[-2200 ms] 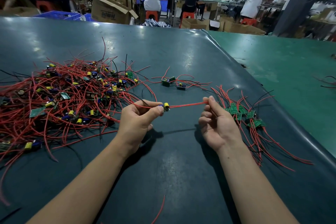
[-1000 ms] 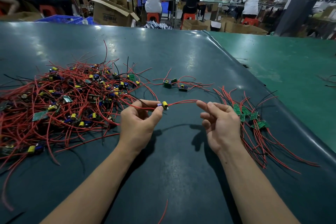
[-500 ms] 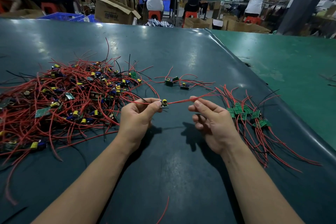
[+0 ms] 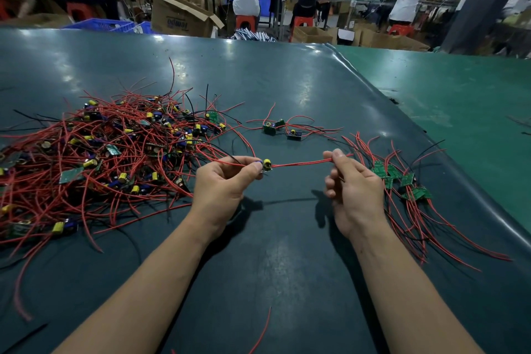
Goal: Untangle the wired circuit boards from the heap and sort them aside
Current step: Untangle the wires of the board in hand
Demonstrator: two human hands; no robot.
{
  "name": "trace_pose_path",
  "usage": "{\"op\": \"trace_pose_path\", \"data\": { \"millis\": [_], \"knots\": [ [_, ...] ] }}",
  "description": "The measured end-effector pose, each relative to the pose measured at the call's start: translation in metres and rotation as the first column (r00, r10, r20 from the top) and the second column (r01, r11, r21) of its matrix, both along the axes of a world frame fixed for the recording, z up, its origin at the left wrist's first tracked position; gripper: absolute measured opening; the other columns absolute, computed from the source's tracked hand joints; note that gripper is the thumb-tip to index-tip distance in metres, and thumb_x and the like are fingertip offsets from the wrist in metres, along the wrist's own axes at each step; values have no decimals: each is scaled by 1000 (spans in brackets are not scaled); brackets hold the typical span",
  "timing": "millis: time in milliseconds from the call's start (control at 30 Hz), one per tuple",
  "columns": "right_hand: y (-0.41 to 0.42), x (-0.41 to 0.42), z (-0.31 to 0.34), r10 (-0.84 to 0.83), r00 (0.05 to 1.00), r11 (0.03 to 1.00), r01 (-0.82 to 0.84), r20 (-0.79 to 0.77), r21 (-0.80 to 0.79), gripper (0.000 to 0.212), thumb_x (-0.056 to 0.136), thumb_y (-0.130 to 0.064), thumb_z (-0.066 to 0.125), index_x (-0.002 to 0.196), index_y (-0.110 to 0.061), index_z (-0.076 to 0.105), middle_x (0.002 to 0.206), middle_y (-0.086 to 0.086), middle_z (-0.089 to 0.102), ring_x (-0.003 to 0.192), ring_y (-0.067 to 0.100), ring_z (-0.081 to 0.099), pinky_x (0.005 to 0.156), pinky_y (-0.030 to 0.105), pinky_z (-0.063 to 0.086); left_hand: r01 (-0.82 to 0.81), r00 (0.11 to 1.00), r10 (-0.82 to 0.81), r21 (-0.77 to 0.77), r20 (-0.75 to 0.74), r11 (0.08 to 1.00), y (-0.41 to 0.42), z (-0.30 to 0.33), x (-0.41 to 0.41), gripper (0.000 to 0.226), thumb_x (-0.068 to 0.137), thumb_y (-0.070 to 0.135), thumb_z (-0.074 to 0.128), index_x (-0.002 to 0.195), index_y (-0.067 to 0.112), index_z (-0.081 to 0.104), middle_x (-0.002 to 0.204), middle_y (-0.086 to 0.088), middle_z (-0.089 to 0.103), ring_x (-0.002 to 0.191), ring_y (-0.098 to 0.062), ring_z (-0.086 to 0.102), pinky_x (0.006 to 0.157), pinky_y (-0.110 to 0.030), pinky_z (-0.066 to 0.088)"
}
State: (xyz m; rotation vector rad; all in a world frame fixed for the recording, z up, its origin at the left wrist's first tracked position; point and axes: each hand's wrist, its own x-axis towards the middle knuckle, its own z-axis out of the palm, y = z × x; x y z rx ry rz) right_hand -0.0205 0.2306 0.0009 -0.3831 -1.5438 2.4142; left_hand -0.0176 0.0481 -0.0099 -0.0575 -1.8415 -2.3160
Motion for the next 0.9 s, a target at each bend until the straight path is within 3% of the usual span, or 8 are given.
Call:
{"op": "trace_pose_path", "data": {
  "millis": [267,467,533,600,667,733,833,900],
  "knots": [
    [3,-2,0,117,993,934,-105,14,-340,29,99,-22,49,79,-6,62,48,-6,40,37,4,36,32,15,26,-10,1000,11,11,-11,1000,0,1,0,10,86,-2,66,82,5,70,63,1,69,39,3,49,45,-5,36],
    [-1,-3,-6,51,998,998,-54,47,43,15,93,-18,64,106,-13,60,69,1,55,40,7,48,36,17,36,-144,984,154,112,-86,983,-3,1,-1,18,88,-3,64,89,14,70,63,8,63,43,-2,40,40,-16,32],
    [-5,0,-11,-12,1000,907,-1,28,421,42,91,-21,69,125,-21,45,77,2,56,46,14,54,43,25,45,-276,949,291,124,-122,953,-6,1,-4,18,88,-1,64,95,15,70,64,8,58,47,-4,39,43,-17,33],
    [-12,6,-12,33,998,723,16,-57,691,41,89,-23,71,124,-27,50,76,-2,56,54,22,57,50,30,48,-499,838,464,-60,-286,864,-7,1,-2,21,85,6,69,103,18,69,71,4,57,54,-8,42,51,-18,38],
    [-21,13,-13,217,972,722,-97,-90,685,28,89,-21,71,109,-35,58,75,-7,56,51,17,57,43,25,46,-640,717,465,-226,-520,734,-7,1,4,29,83,11,70,110,19,67,83,1,60,62,-12,48,60,-20,43],
    [-32,20,-13,400,909,727,-239,-114,644,34,91,-17,68,112,-42,56,78,-16,59,54,6,58,41,21,46,-667,654,289,-352,-699,656,-7,0,7,28,81,7,70,109,10,70,94,-5,64,77,-17,57,72,-28,49],
    [-43,26,-16,537,826,646,-271,-172,713,48,96,-5,56,132,-36,49,99,-22,62,73,4,60,61,22,52,-690,630,126,-478,-766,544,-7,-2,7,28,77,5,72,105,6,74,94,-11,64,87,-28,58,78,-44,50],
    [-45,26,-15,524,829,689,-278,-196,669,46,96,1,53,136,-22,51,116,-2,66,80,7,60,67,23,52,-711,629,96,-522,-771,471,-7,-2,7,27,75,9,74,102,12,76,98,-8,66,93,-30,57,82,-48,47]
  ]
}}
